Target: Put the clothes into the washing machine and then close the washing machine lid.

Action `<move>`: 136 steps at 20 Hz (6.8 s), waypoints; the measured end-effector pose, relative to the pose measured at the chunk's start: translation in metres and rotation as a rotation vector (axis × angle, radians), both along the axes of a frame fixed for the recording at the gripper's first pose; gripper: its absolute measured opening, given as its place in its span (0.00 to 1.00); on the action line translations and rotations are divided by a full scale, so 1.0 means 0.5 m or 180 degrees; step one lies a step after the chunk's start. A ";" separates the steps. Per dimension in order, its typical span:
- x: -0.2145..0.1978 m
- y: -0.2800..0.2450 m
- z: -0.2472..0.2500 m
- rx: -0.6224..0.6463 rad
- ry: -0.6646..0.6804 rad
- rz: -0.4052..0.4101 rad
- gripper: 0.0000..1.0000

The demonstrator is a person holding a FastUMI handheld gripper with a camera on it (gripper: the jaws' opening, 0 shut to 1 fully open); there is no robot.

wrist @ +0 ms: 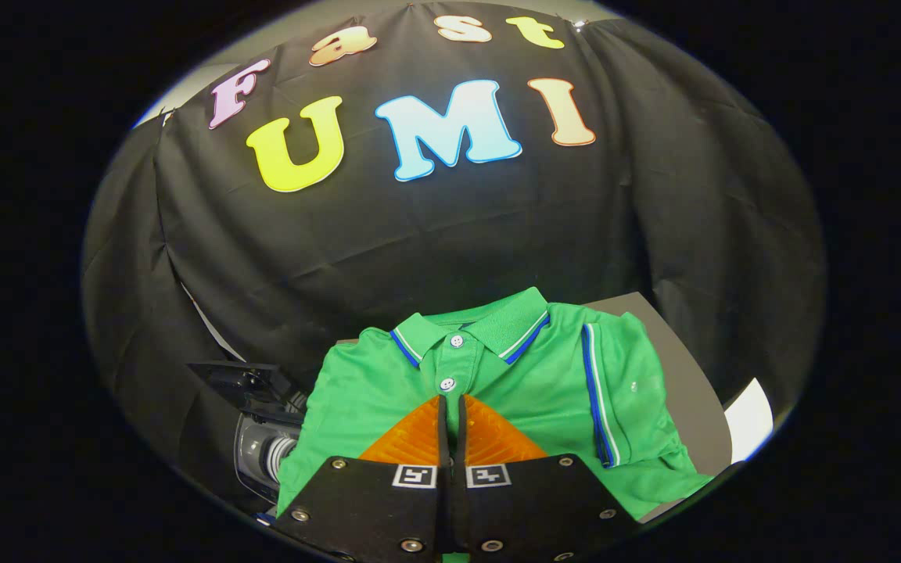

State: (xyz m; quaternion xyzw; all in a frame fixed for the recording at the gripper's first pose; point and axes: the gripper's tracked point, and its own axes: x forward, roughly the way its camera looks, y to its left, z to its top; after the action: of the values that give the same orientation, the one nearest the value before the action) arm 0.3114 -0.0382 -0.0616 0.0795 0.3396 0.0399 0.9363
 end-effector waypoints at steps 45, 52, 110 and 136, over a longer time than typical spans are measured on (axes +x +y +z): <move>-0.161 0.719 0.027 0.0030 -0.0412 0.0987 0.00; -0.175 0.753 -0.079 -0.0050 -0.0187 0.1043 0.00; -0.183 0.785 -0.255 -0.0442 -0.0607 0.0945 0.94; 0.105 0.870 -0.052 -0.0284 -0.1031 0.0534 0.94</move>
State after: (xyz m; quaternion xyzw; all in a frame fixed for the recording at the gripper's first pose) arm 0.3639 0.3969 -0.0875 0.0018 0.1913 0.1150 0.9748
